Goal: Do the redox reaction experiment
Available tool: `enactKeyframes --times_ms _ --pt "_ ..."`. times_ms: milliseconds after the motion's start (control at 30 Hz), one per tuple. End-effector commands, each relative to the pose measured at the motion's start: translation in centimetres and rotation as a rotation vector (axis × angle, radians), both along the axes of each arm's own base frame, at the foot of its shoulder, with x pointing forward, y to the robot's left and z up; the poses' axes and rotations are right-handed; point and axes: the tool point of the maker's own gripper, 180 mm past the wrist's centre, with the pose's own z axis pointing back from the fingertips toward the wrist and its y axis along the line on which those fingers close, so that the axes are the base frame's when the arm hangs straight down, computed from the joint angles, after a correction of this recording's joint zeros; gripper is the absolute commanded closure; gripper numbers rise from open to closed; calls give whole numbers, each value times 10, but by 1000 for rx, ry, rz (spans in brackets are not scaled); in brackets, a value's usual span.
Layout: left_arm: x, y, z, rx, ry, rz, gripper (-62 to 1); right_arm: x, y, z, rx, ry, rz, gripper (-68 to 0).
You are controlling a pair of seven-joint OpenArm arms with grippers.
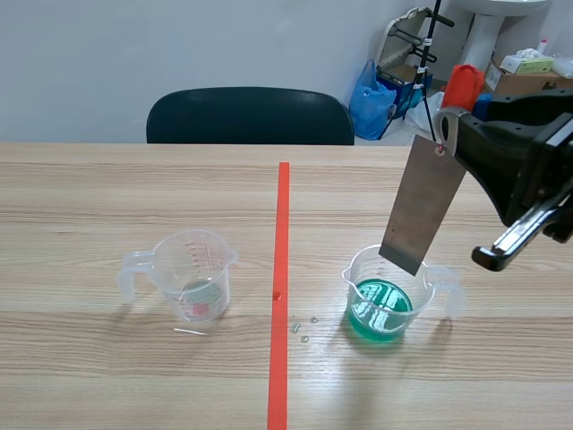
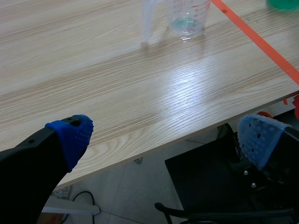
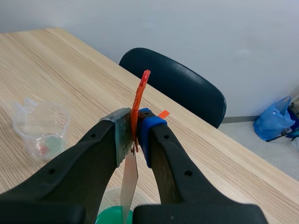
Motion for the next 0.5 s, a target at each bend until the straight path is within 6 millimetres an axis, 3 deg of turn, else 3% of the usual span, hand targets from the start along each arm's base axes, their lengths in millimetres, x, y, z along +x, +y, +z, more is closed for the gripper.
enactKeyframes --times_ms 0,467 --pt "3 0 6 0 -28 4 -623 2 0 15 16 -50 1 -13" --pt "3 0 6 0 -28 5 -623 1 -2 4 19 -19 5 -13"
